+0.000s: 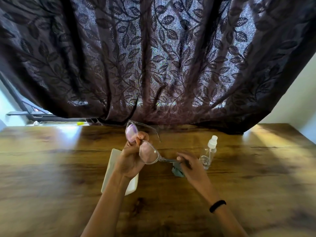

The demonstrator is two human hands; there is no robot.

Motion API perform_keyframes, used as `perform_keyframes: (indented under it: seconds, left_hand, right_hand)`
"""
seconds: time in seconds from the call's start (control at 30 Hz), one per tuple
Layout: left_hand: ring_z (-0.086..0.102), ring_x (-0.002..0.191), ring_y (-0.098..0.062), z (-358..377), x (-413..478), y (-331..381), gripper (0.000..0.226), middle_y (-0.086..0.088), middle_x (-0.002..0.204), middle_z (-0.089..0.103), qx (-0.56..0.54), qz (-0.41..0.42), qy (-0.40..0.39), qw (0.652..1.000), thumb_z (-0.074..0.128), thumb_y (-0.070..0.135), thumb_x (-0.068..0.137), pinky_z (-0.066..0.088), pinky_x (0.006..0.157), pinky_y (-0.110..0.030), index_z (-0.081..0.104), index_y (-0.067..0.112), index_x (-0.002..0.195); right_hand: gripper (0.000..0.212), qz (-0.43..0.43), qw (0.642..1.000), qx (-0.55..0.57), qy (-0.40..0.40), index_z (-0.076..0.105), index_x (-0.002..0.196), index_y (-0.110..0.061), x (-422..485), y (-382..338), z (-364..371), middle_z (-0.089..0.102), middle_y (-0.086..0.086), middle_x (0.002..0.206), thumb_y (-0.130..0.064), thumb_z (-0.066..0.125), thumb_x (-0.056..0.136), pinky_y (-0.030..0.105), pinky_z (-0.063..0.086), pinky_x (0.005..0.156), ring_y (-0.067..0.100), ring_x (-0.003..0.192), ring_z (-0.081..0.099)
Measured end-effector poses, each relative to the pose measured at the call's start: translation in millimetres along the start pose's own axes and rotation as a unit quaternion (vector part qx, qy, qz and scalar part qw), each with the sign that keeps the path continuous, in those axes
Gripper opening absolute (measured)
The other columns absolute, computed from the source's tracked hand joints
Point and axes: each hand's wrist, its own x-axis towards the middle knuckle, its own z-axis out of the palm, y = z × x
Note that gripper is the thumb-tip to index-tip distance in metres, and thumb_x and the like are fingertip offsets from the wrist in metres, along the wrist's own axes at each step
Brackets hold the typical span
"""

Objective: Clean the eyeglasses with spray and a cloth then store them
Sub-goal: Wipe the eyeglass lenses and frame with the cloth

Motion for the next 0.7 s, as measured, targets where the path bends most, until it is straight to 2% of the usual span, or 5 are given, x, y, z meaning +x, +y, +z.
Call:
perform_keyframes:
  seconds: [0.1,0.2,0.33,0.57,0.7]
  left_hand:
    - [0.061,0.061,-0.001,-5.0,3.8,-1.8,0.029,0.011,0.068,0.065,-0.074,0.021,-0.036,0.996,0.089,0.026,0.047,0.054,0.062,-0.019,0.069,0.025,0.069]
    - [0.063,0.066,-0.003,-8.5,5.3,-3.2,0.022,0.006,0.070,0.066,-0.113,0.016,-0.057,0.992,0.083,0.019,0.063,0.054,0.065,-0.015,0.069,0.020,0.080]
    - [0.061,0.062,-0.004,-7.9,3.3,-7.9,0.031,0.006,0.065,0.063,-0.073,0.011,-0.009,0.997,0.090,0.022,0.050,0.052,0.055,-0.016,0.068,0.021,0.071]
    - [0.064,0.071,-0.005,-9.8,-3.9,-10.2,0.026,0.006,0.075,0.067,0.038,-0.017,-0.055,0.998,0.086,0.032,0.057,0.053,0.064,-0.019,0.070,0.021,0.075]
    - [0.064,0.086,-0.011,-20.5,-7.3,-6.8,0.064,0.001,0.093,0.067,0.057,-0.047,-0.052,0.996,0.083,0.029,0.062,0.055,0.076,-0.026,0.058,0.018,0.119]
  right_hand:
    - [0.013,0.068,0.985,0.154,0.042,0.062,0.096,-0.018,-15.0,-11.9,-3.8,0.061,-0.007,0.091,-0.022,0.051,0.090,0.019,0.046,0.076,0.013,0.090,0.059]
    - [0.025,0.174,0.884,0.433,0.015,0.065,0.087,-0.004,-31.4,-28.8,-6.7,0.066,0.006,0.076,-0.027,0.057,0.080,0.023,0.052,0.060,0.016,0.070,0.061]
    - [0.026,0.237,0.782,0.575,-0.036,0.066,0.078,-0.003,-37.7,-50.3,-11.1,0.066,0.007,0.065,-0.028,0.061,0.073,0.022,0.053,0.052,0.016,0.061,0.060]
    - [0.011,0.210,0.771,0.600,-0.022,0.066,0.070,-0.009,-28.4,-58.8,-17.7,0.064,0.006,0.063,-0.020,0.064,0.071,0.020,0.053,0.050,0.015,0.058,0.059]
    - [0.009,0.194,0.779,0.596,-0.001,0.064,0.074,-0.005,-23.5,-53.0,-23.7,0.065,0.006,0.063,-0.014,0.062,0.073,0.019,0.053,0.050,0.013,0.056,0.061]
